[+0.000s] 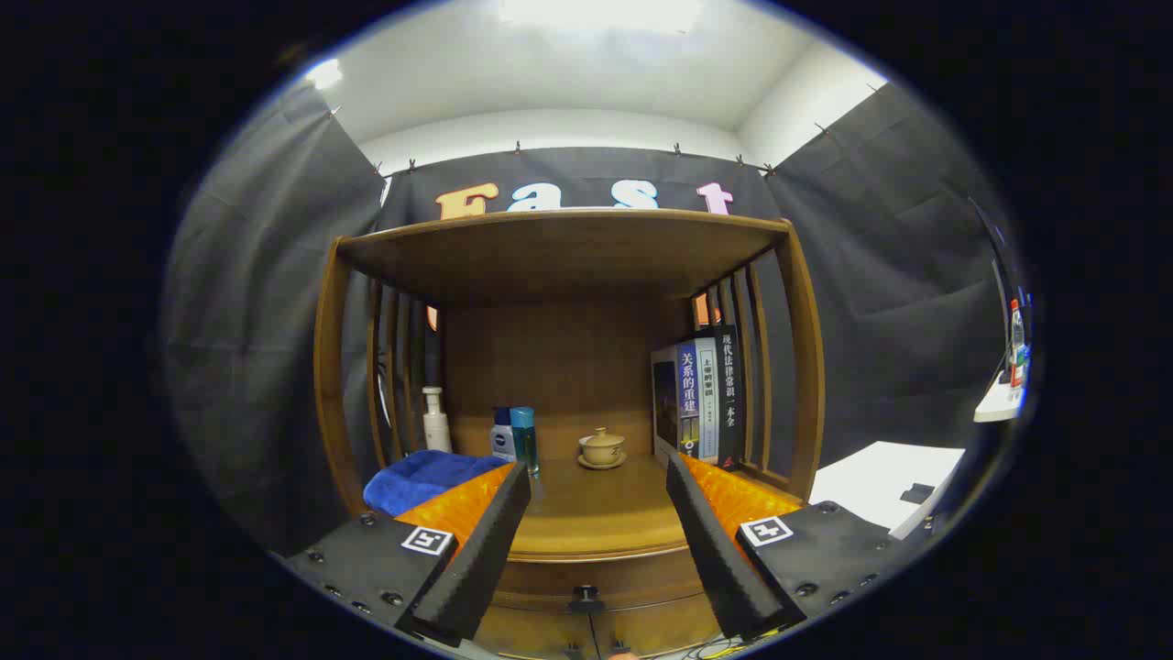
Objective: Pull open the drawer, take out the items inside it, and place them on the countertop above the cabinet.
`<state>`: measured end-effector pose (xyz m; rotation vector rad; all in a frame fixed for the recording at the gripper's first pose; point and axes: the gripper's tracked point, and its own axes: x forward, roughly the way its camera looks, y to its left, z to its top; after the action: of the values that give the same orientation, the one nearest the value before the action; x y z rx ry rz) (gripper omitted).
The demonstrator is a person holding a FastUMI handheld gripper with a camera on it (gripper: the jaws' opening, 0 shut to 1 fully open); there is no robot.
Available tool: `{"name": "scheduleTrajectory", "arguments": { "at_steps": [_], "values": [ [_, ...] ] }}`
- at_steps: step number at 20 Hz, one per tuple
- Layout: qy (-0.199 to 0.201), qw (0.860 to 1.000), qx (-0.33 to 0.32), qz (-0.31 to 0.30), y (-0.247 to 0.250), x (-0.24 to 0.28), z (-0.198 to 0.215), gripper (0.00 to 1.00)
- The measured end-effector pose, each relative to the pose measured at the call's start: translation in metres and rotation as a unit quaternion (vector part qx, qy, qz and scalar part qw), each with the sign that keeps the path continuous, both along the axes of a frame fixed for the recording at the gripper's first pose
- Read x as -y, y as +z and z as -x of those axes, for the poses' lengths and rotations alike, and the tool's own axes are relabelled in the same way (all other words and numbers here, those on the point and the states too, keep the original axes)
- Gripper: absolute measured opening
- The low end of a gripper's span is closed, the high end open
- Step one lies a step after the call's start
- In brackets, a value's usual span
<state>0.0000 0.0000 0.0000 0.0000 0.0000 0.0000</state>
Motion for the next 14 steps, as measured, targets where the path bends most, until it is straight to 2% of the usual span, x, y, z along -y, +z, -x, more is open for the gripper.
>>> {"name": "scheduleTrajectory", "arguments": {
  "at_steps": [14],
  "values": [
    [0.002, 1.000, -0.013, -0.019, -0.0073, 0.0024, -0.0012, 0.98]
  ]
}}
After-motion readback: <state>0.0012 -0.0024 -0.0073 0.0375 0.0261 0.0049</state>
